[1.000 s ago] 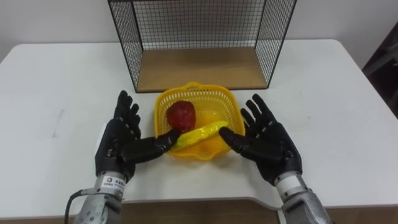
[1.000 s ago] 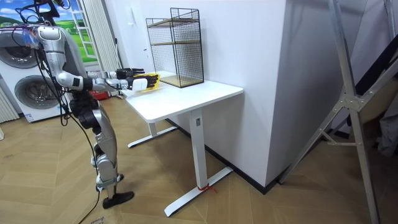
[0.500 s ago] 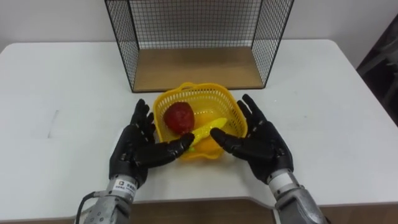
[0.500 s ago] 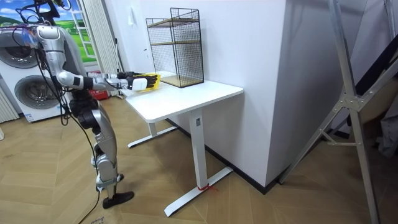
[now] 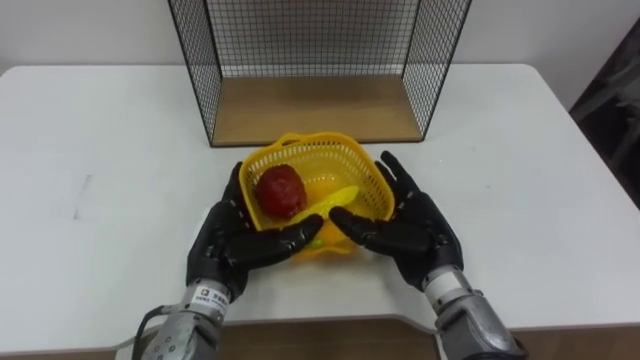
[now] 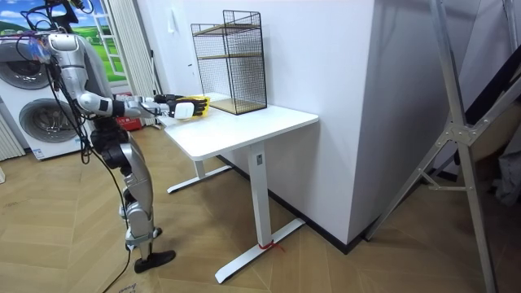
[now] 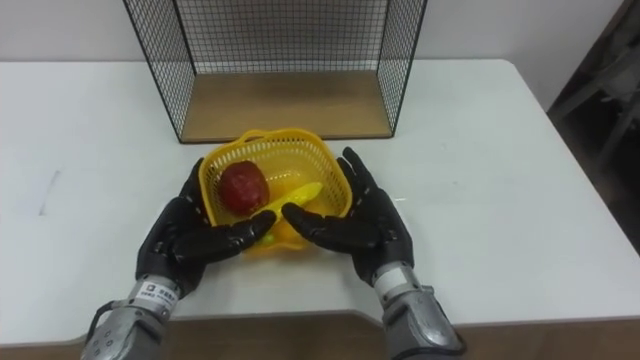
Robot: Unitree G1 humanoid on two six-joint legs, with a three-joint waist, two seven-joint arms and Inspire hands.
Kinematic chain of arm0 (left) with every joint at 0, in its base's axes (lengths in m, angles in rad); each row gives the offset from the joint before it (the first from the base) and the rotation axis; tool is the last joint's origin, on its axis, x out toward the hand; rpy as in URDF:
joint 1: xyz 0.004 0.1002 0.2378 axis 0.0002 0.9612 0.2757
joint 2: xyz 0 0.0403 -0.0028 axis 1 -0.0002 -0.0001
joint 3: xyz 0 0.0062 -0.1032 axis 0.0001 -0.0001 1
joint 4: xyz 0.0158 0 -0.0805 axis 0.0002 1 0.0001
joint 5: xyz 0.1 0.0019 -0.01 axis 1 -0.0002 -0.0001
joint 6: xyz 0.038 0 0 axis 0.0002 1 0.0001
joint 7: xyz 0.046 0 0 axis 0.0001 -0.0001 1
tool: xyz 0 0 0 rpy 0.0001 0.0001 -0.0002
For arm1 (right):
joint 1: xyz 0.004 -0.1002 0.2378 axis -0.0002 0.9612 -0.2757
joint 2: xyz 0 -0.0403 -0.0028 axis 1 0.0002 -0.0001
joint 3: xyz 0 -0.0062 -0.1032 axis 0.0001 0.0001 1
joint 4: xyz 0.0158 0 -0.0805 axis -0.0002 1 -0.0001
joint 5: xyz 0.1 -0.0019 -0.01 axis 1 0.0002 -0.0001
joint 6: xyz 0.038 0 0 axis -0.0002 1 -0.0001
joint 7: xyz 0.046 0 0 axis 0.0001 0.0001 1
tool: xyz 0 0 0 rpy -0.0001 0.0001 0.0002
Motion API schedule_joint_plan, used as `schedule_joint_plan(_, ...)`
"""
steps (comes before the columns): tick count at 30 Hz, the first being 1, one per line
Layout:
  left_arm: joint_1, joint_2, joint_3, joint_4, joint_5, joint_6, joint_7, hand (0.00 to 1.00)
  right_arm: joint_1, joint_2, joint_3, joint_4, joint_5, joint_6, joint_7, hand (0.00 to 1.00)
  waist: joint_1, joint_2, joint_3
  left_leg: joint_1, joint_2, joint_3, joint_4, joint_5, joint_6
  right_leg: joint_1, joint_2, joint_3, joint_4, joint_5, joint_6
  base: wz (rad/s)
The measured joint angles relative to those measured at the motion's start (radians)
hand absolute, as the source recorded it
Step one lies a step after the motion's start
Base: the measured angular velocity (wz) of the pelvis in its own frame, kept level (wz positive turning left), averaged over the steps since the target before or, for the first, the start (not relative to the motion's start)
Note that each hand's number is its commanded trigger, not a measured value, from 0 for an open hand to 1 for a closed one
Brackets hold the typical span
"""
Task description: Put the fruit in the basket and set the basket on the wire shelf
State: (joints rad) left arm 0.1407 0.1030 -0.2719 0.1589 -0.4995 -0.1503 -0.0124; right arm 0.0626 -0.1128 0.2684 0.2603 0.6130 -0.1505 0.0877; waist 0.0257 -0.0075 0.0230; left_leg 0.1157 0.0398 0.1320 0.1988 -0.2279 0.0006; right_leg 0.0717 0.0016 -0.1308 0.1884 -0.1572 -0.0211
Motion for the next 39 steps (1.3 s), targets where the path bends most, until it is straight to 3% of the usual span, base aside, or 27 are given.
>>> schedule_joint_plan(9, -0.008, 0.0, -0.003, 0.002, 0.018, 0.0, 0.002, 0.0, -0.012, 0.003, 0.006, 0.008, -0.189, -0.002, -0.022, 0.0, 0.001, 0.0, 0.0015, -0.003, -0.001, 0.0, 0.0, 0.0, 0.0, -0.005, 0.001, 0.002, -0.002, 0.0, 0.0, 0.0)
schedule_joint_plan(16, -0.018, -0.003, -0.002, 0.002, 0.019, 0.0, 0.017, 0.0, -0.012, 0.004, 0.009, 0.007, -0.194, -0.001, -0.022, 0.0, 0.003, -0.014, -0.0045, -0.005, 0.0, 0.0, 0.001, 0.0, 0.0, -0.005, 0.0, 0.001, -0.001, 0.0, 0.0, 0.0)
schedule_joint_plan(29, -0.043, -0.013, -0.004, 0.001, 0.017, 0.0, 0.062, 0.0, -0.022, 0.005, 0.024, 0.005, -0.195, -0.001, -0.035, 0.0, -0.008, -0.006, -0.0012, 0.001, 0.0, -0.005, 0.001, 0.0, 0.0, 0.008, 0.002, -0.001, 0.001, 0.002, 0.0, 0.0)
schedule_joint_plan(39, -0.138, -0.015, -0.006, -0.039, 0.0, -0.014, 0.118, 0.0, -0.086, 0.003, 0.023, -0.121, -0.194, -0.005, -0.101, 0.0, -0.022, 0.004, -0.002, -0.005, 0.0, -0.004, 0.004, 0.0, 0.0, -0.004, 0.002, 0.001, 0.004, 0.006, -0.001, 0.0)
